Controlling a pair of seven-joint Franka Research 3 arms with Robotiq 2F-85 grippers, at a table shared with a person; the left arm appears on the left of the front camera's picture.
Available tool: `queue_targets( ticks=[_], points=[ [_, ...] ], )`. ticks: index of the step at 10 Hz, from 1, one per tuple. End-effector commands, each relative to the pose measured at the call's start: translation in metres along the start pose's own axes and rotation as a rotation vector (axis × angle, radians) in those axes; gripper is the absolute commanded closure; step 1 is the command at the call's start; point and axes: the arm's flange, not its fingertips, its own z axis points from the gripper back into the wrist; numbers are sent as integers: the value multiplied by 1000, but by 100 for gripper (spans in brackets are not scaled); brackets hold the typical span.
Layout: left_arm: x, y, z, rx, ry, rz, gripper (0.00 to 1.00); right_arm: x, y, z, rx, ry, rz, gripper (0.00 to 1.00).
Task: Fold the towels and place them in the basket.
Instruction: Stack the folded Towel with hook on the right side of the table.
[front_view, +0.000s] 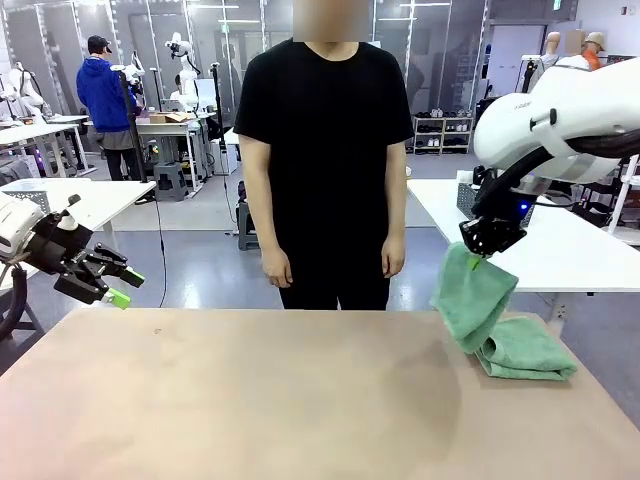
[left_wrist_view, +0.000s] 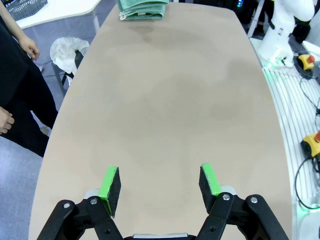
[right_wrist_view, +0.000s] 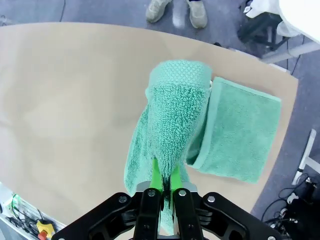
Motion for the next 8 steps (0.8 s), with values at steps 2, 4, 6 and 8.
queue_targets(
  ticks=[2,4,6,8],
  points=[
    [0,-1,1,-1,3,-3,20,10,-14,12,-12,30,38,93],
    [0,-1,1,-1,3,-3,20,14,-17,12,-41,27,19,93],
    [0,-1,1,-1,3,-3,20,5,-11,11,-7,18,9,93],
    [0,-1,1,-1,3,-3,20,5,-11,11,-7,18,9,93]
  ],
)
